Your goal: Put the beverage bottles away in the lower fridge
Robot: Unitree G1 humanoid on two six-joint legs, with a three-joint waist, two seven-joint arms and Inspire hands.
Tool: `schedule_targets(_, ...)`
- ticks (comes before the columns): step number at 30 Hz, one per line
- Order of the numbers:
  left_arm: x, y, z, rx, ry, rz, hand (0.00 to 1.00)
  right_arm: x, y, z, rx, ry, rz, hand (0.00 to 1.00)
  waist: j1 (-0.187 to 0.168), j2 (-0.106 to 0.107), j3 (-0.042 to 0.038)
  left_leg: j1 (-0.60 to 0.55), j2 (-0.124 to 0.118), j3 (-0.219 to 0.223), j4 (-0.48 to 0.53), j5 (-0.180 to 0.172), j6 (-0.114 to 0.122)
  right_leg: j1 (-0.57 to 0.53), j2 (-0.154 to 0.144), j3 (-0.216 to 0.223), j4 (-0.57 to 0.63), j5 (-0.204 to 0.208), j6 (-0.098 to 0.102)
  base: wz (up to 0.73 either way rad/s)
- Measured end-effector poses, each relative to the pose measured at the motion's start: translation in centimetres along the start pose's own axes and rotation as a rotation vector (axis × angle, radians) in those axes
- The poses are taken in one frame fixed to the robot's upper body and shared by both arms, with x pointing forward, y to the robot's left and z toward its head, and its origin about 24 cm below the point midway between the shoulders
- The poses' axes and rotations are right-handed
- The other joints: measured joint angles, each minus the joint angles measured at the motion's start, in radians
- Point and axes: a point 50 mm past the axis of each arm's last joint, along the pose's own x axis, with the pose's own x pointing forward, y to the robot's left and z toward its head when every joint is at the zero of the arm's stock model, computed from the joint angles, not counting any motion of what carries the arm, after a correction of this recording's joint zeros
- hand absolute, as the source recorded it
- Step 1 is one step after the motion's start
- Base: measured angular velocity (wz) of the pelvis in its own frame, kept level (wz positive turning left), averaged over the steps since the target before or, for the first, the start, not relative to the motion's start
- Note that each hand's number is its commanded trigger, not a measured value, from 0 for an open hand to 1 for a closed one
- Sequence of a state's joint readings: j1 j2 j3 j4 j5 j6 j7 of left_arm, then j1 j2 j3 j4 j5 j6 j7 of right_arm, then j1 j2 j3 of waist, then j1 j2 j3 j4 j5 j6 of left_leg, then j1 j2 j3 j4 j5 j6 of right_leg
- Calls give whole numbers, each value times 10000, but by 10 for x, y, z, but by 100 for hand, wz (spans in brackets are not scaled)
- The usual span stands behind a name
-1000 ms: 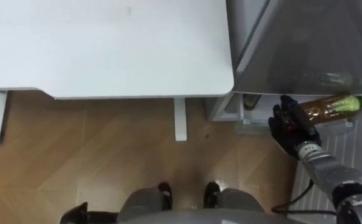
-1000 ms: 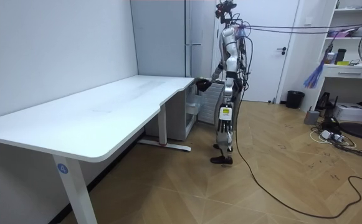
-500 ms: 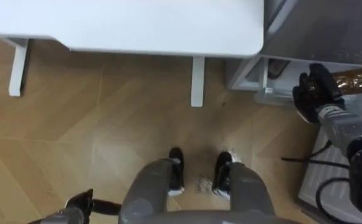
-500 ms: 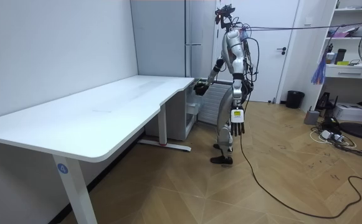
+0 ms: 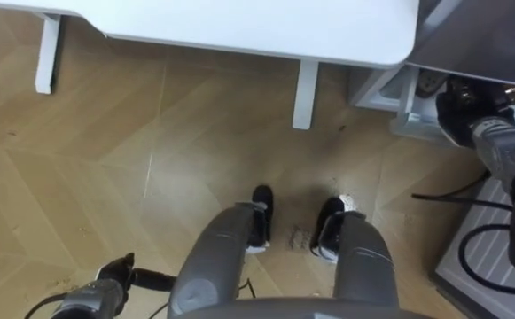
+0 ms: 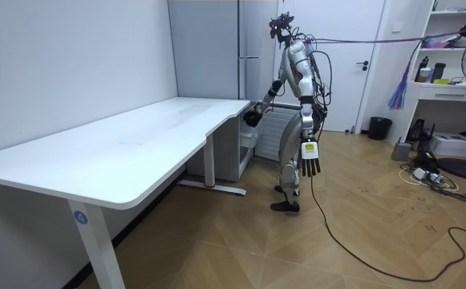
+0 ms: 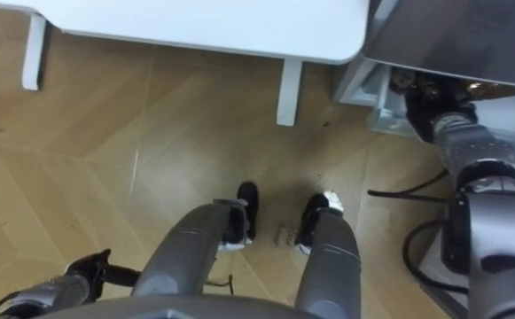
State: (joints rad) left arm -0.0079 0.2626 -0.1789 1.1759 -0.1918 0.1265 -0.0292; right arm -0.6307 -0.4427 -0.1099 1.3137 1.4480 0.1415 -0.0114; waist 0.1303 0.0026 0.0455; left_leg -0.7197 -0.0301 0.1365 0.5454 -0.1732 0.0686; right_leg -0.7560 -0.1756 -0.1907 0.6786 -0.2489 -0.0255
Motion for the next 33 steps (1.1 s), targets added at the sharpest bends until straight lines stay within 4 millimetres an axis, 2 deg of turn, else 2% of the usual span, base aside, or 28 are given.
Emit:
schedule_targets(1, 0, 0, 1, 0, -39, 6, 0, 0, 2, 1, -2, -41, 49, 37, 1, 2, 0, -13, 0, -1, -7, 0, 0, -6, -4, -7, -6, 0, 0, 0)
schedule_targets(2, 0, 0, 1, 2, -72, 25, 0, 0, 5, 2, 94, -52, 58, 0, -2, 4, -1, -15, -1, 1, -35, 0, 0, -6, -4, -15, -25, -2, -1, 0)
schedule_targets(11, 0, 1, 1, -8, -67, 211, 0, 0, 7, 8, -145, -200, -63, 0, 13, 6, -1, -10, 14, 262, -295, 5, 7, -155, -103, 22, -43, -13, 2, -3)
schedule_targets(29, 0, -1, 1, 22, -88, 90, 0, 0, 13, 13, -7, -372, -485, 0, -74, -25, 19, -49, 10, 285, -193, 0, 12, -179, -124, 16, -35, -21, 6, 0)
schedule_targets(33, 0, -2, 1, -146, -89, 68, 0, -1, 11, 14, 4, -406, -899, 0, -141, 22, 26, -186, 37, 269, -71, -13, 24, -246, -97, -3, -3, -14, 14, 1)
